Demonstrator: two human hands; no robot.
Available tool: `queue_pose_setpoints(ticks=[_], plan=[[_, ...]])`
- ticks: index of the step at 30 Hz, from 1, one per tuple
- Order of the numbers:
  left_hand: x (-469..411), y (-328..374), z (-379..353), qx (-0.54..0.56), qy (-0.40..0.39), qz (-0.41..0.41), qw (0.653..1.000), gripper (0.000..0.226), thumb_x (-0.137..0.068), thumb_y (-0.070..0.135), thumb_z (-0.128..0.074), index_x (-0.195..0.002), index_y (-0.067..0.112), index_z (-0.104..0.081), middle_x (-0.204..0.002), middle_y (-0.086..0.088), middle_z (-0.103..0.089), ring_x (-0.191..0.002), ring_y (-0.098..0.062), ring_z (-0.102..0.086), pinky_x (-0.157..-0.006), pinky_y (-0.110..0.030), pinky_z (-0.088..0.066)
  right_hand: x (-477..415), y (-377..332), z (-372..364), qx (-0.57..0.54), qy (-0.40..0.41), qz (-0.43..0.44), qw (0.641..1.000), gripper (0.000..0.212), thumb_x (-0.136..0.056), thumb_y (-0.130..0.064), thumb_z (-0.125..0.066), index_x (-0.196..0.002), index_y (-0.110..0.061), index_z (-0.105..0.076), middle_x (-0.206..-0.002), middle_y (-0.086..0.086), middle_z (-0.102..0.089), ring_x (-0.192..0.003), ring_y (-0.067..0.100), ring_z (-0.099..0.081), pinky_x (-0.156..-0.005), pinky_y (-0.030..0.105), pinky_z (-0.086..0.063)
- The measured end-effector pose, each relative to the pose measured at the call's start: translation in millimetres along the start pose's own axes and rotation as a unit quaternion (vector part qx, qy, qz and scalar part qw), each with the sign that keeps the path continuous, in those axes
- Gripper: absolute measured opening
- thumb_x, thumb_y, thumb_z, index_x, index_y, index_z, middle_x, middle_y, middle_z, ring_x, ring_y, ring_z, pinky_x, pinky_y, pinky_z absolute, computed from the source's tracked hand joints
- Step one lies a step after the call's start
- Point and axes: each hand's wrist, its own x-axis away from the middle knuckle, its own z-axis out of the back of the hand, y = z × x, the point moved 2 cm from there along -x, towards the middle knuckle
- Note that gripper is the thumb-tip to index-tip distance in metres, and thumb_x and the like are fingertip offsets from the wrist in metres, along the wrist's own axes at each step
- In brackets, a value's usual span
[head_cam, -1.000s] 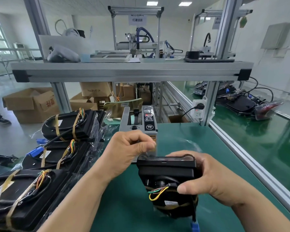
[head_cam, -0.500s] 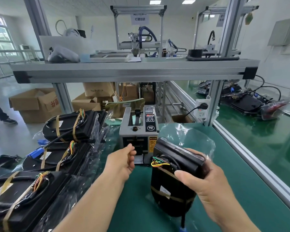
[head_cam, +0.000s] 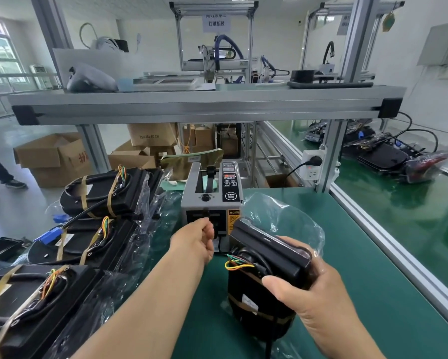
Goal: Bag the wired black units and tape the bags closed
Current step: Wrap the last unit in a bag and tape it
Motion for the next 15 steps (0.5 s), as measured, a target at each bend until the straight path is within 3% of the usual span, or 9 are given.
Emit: queue_pose_setpoints(ticks=[5,9,12,15], plan=[[-5.9,-5.2,-2.4,0.011,0.03,-0.031,0.999,0.019,-0.088,0.013,-0.059,-0.071,0.018,-0.052,-0.053,0.006,-0.05,-0.033,-0.004,-0.04,-0.036,-0.016,-0.027,2.7,-4.2,-2.7,-0.006,-0.012,-0.001,1.0,0.061,-0.047,-0.03,-0.083,-0.105,-0.044,-0.069,-0.098,-0.005,-0.078,-0.089,0.012,-0.074,-0.071,0.013,-0.053],[-6.0,-7.3,10.7,0.007,0.037,-0.069,0.997,0.02,-0.085,0.013,-0.063,-0.067,0.018,-0.055,-0.044,0.01,-0.05,-0.037,-0.001,-0.043,-0.04,-0.016,-0.029,5.8,-7.7,-1.8,0.005,-0.014,0.0,1.0,0.06,-0.051,-0.021,-0.083,-0.103,-0.046,-0.069,-0.096,-0.007,-0.077,-0.088,0.009,-0.073,-0.071,0.011,-0.052],[-4.8,-10.0,17.9,-0.024,0.029,-0.043,0.998,0.021,-0.089,0.019,-0.066,-0.07,0.017,-0.06,-0.042,0.01,-0.054,-0.031,0.001,-0.045,-0.036,-0.016,-0.03,7.1,-8.4,-1.8,0.003,-0.01,-0.005,1.0,0.058,-0.054,-0.015,-0.081,-0.102,-0.046,-0.069,-0.096,-0.007,-0.078,-0.088,0.01,-0.073,-0.07,0.011,-0.052],[-1.7,-9.0,15.4,-0.021,0.011,-0.021,1.0,0.021,-0.093,0.024,-0.067,-0.075,0.015,-0.062,-0.044,0.009,-0.056,-0.03,0.001,-0.046,-0.044,-0.017,-0.03,8.2,-11.2,-5.5,0.0,-0.025,-0.008,1.0,0.057,-0.056,-0.013,-0.081,-0.101,-0.045,-0.07,-0.096,-0.006,-0.078,-0.086,0.011,-0.074,-0.068,0.011,-0.053]])
